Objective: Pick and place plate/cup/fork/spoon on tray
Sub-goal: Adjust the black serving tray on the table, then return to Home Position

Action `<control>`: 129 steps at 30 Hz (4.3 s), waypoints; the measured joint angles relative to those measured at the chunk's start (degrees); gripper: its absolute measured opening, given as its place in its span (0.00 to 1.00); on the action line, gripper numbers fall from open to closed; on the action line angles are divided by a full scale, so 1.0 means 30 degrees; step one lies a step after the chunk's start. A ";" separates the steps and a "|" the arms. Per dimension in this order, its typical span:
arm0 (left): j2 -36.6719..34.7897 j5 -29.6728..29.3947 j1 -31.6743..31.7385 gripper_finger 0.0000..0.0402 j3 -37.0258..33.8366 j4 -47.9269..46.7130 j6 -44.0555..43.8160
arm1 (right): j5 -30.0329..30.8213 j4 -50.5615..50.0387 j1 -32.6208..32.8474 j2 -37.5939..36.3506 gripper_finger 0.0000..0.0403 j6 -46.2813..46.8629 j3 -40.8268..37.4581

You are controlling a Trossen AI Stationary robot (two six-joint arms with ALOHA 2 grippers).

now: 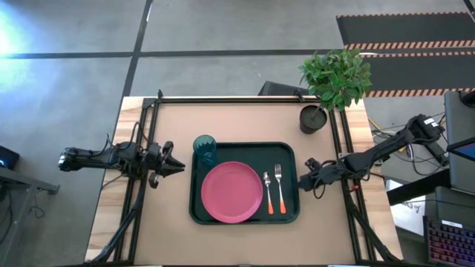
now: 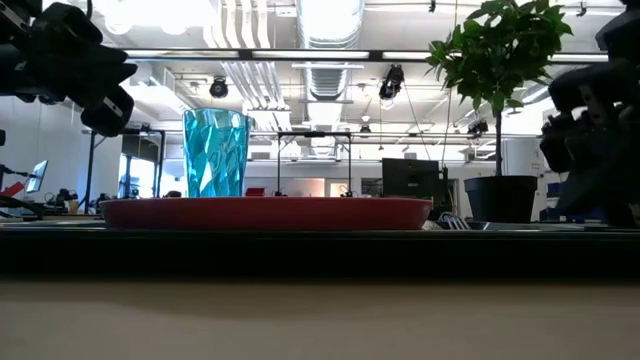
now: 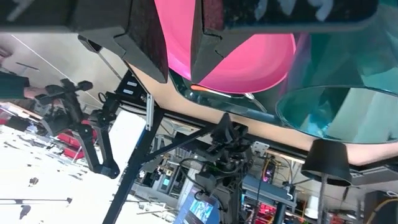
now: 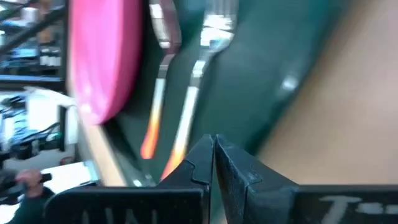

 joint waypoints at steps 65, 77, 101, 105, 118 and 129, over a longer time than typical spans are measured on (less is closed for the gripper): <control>0.0109 0.0309 0.0000 0.13 -0.0175 -0.0022 0.0595 | -0.4094 -0.3608 -0.3308 -1.0258 0.02 -2.3691 0.6487; 0.0102 0.0309 -0.0006 0.13 -0.0183 -0.0015 0.0612 | -0.4722 -0.0603 -0.3293 -1.5147 0.02 -2.1197 0.1876; 0.0131 0.0295 0.0015 0.13 -0.0219 0.0088 0.1318 | 0.0789 -0.2258 -0.3504 -1.4750 0.02 -2.7285 -0.1530; 0.0131 0.0316 0.0015 0.13 -0.0267 0.0128 0.1318 | 0.0869 -0.2464 -0.3504 -1.4606 0.02 -2.9486 -0.1426; 0.0138 0.0259 0.0015 0.13 -0.0467 0.0310 0.4330 | 0.1530 -0.1731 -0.3504 -1.4613 0.02 -2.5041 -0.1421; 0.0192 0.0199 0.0015 0.13 -0.0516 0.0304 0.5158 | 0.1506 -0.2836 -0.3504 -1.2758 0.02 -3.2698 -0.1319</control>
